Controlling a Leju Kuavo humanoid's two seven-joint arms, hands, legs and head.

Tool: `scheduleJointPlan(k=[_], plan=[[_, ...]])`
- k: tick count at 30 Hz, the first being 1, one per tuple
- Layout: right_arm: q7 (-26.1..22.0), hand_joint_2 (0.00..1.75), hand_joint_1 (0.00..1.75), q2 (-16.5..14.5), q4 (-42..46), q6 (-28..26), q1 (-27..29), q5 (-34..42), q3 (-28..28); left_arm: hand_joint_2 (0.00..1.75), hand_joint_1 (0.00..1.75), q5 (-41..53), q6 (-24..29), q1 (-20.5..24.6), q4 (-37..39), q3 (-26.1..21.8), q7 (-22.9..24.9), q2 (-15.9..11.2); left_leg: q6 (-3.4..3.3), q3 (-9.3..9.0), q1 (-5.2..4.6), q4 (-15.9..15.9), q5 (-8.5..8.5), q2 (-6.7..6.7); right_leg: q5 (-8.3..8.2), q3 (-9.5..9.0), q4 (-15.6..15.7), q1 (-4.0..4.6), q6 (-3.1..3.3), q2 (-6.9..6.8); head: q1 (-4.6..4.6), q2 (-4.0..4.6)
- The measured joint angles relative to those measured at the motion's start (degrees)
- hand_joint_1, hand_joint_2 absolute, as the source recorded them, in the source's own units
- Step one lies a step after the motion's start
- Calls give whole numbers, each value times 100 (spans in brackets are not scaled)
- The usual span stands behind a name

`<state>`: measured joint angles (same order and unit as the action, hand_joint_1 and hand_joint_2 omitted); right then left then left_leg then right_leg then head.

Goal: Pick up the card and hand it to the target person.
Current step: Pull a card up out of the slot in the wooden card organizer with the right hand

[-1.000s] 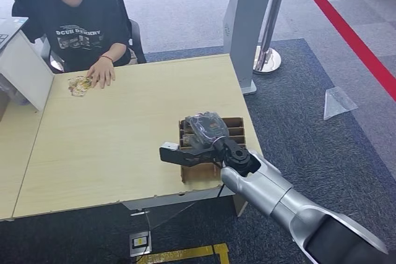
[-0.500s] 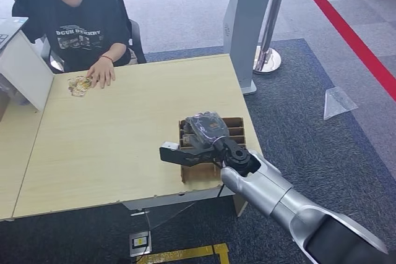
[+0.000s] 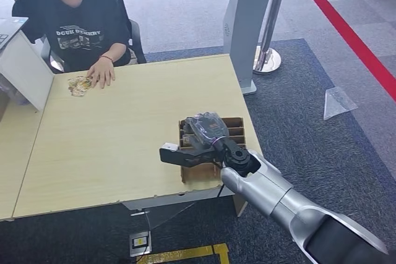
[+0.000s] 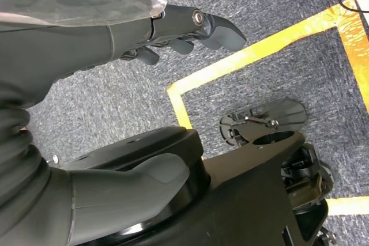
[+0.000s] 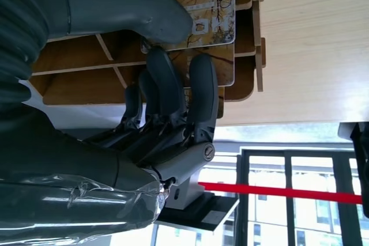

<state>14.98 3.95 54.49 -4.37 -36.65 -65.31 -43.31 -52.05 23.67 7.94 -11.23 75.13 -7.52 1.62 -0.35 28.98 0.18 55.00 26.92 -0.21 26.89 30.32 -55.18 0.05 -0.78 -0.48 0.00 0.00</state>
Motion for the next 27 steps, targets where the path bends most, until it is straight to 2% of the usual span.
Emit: scheduleJointPlan(k=[27], plan=[[-2, 175, 97, 32, 150, 40, -128, -92, -5, 175, 0, -3, 7, 14, 1, 9, -9, 0, 0, 4, -1, 3, 1, 2, 0, 4, -3, -1, 0, 2, 0, 0]])
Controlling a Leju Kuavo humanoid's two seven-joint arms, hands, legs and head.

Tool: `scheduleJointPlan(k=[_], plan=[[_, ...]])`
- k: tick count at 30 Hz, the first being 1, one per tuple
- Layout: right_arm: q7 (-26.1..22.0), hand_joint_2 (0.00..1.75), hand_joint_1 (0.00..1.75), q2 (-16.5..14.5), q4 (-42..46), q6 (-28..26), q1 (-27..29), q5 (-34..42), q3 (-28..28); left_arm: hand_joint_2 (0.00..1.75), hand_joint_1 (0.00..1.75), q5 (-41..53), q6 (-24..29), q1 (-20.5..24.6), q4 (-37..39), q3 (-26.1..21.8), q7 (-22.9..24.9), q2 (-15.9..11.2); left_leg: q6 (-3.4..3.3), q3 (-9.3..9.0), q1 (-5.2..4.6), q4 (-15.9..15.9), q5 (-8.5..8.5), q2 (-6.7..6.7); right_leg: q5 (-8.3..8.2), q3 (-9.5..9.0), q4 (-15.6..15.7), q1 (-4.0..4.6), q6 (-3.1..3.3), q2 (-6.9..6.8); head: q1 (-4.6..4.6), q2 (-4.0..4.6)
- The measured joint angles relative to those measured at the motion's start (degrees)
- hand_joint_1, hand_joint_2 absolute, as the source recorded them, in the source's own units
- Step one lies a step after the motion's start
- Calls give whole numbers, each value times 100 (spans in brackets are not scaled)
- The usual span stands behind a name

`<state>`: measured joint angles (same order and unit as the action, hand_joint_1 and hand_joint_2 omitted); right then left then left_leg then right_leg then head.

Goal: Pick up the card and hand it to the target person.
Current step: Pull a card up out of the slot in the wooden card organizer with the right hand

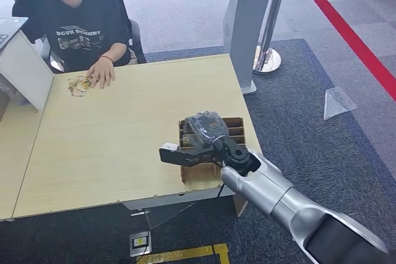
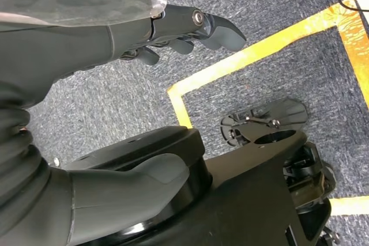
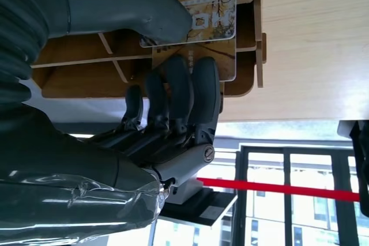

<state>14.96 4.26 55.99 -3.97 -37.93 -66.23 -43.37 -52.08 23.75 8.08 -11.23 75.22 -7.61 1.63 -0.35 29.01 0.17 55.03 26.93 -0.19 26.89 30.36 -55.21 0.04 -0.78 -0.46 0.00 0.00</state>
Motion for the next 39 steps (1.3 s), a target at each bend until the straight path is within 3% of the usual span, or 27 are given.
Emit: scheduleJointPlan(k=[39], plan=[[-73, 175, 96, 8, 55, 56, 222, -61, -162, 175, 0, -90, 25, -43, -5, -81, -26, 12, 0, -6, 1, -7, -2, -2, -2, -7, 7, 1, 0, -2, 0, 0]])
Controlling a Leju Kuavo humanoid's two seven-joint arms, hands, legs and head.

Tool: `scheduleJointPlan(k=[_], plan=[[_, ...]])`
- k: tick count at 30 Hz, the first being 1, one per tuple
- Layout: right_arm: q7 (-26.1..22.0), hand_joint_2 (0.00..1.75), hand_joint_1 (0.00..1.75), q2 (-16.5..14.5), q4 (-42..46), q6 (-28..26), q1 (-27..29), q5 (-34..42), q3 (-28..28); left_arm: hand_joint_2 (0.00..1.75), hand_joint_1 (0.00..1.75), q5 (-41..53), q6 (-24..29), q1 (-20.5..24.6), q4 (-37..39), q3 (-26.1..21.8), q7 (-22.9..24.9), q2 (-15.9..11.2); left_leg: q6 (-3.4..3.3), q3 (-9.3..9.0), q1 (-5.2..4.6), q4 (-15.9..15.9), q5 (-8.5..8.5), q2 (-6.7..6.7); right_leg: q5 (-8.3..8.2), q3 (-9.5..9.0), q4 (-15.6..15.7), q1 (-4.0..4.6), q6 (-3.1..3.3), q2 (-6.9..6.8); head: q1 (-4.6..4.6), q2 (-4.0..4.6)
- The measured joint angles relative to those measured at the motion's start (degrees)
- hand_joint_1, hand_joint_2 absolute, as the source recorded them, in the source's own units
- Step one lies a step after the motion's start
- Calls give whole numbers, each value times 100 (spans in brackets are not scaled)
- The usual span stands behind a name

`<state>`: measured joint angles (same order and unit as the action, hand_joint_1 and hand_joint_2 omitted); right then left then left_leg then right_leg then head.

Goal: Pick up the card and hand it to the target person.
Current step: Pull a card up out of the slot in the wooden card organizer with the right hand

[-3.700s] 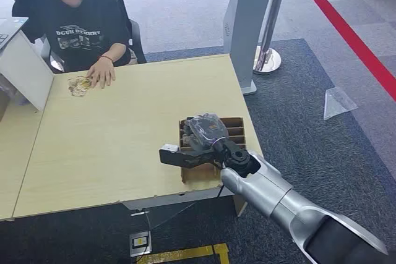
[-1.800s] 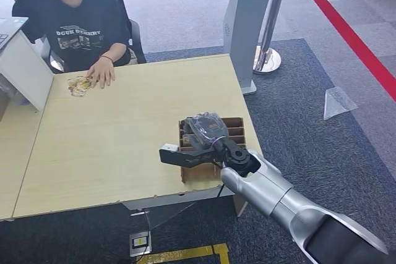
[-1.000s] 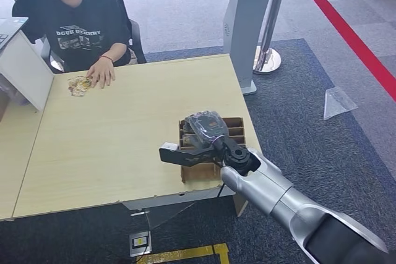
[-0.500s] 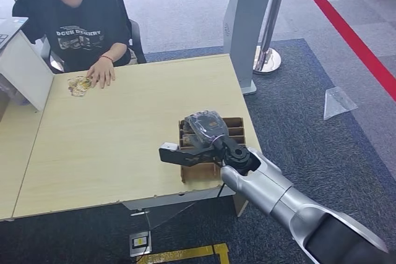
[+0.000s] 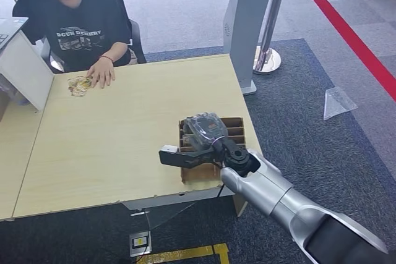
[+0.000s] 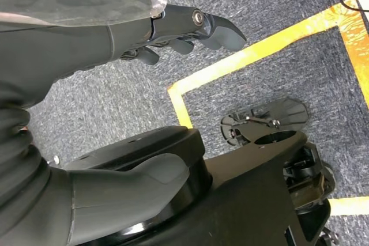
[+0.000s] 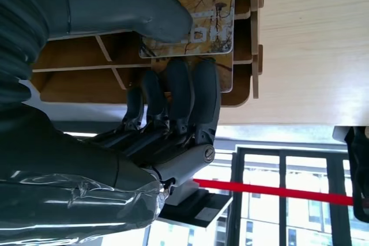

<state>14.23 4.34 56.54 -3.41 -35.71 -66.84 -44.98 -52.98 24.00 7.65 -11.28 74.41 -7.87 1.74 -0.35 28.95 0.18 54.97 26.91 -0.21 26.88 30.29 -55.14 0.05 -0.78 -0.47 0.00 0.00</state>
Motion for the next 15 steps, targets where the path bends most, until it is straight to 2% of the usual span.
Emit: scheduleJointPlan(k=[9, 12, 15], plan=[[-4, 175, 100, 35, 118, 30, 77, -34, -45, 175, 0, -20, 18, -7, -5, -22, -34, 10, 0, 2, 0, 4, 3, -1, 3, 2, -5, 0, 0, -1, 0, 0], [-8, 175, 122, 36, 127, 43, 75, -45, -56, 175, 0, -26, 21, 0, -2, -28, -35, 11, 0, 4, 0, 4, 1, 0, 1, 3, -4, 0, 0, 0, 0, 0], [-10, 175, 154, 42, 139, 47, 52, -60, -55, 175, 0, -24, 19, 3, -1, -25, -32, 12, 1, 5, -1, 2, -1, 2, -1, 6, -3, -1, 0, 3, 0, 0]])
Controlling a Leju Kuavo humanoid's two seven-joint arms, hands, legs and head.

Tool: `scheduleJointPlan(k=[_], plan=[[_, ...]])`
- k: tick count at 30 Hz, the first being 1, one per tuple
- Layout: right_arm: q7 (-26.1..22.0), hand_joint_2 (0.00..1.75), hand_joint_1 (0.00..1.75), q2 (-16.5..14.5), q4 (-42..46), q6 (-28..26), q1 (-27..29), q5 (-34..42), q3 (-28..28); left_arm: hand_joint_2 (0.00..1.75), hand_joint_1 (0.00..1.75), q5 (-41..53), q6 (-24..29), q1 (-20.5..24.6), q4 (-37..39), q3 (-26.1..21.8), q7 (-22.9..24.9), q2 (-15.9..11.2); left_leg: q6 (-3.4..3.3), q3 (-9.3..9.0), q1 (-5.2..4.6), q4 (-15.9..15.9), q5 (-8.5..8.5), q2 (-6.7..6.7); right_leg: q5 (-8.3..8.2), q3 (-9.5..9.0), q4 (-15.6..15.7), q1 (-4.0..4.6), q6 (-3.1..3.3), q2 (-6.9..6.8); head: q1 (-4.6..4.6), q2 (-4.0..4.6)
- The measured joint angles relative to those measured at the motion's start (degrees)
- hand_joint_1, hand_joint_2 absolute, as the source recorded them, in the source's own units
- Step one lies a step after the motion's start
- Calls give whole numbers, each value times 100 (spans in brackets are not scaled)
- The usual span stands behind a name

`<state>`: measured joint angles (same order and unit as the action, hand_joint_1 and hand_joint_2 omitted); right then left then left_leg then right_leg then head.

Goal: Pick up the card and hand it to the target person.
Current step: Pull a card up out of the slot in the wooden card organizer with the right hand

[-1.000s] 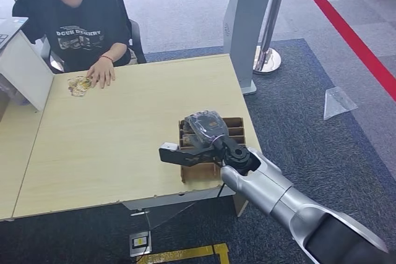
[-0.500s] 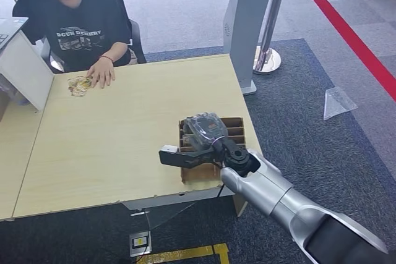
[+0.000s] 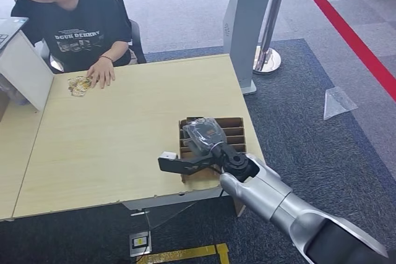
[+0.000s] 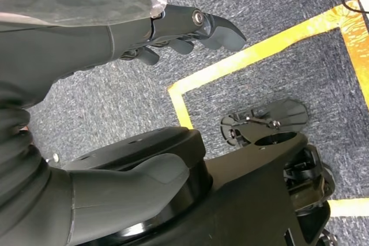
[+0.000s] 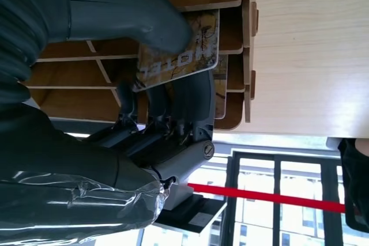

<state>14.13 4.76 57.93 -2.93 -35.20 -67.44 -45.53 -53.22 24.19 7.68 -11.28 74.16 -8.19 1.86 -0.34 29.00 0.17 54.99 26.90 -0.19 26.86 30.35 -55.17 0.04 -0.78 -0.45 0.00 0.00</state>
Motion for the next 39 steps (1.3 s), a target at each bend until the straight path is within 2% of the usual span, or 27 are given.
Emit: scheduleJointPlan(k=[1, 4, 14, 23, 27, 32, 39], plan=[[-1, 175, 165, 3, 8, 1, -11, -5, 3, 175, 0, 1, -1, 2, 0, 1, 0, 1, 0, 0, 0, 0, -1, 0, 0, 1, 0, 0, 0, 0, 0, 0], [-1, 175, 175, 10, 28, 6, -38, -9, 14, 175, 0, 5, -4, 8, -3, 6, -2, 5, -1, -1, 0, 4, 3, -2, 4, -2, -4, 0, 1, -3, 0, 0], [-100, 175, 175, 85, 296, 137, -190, 30, 23, 175, 0, 27, -32, 14, 1, 41, 35, 6, -1, 5, -1, 7, 3, 0, 3, 6, -7, -1, 0, 0, 0, 0], [-684, 175, 175, 360, 858, 863, -375, 748, 24, 175, 0, 104, -101, 91, -4, 128, 30, 0, -2, 9, -1, 12, 3, -5, 5, 7, -11, -1, -1, -6, 0, 0], [-995, 175, 175, 579, 964, 1407, -595, 1135, -99, 175, 0, 169, -159, 159, 0, 200, 62, -1, -3, 12, -1, 14, 2, -9, 5, 9, -12, -1, -1, -10, 0, 0], [-1140, 175, 175, 721, 968, 1943, -1092, 1455, -372, 175, 0, 201, -195, 197, 3, 243, 107, -1, -2, 13, -3, 16, 2, -5, 4, 12, -14, -2, -1, -7, 0, 0], [-924, 175, 175, 656, 926, 2343, -1966, 1778, -831, 175, 0, 157, -185, 181, 5, 219, 85, 3, -1, 13, -4, 18, 6, 14, 4, 19, -20, -4, 0, 12, 0, 0]])
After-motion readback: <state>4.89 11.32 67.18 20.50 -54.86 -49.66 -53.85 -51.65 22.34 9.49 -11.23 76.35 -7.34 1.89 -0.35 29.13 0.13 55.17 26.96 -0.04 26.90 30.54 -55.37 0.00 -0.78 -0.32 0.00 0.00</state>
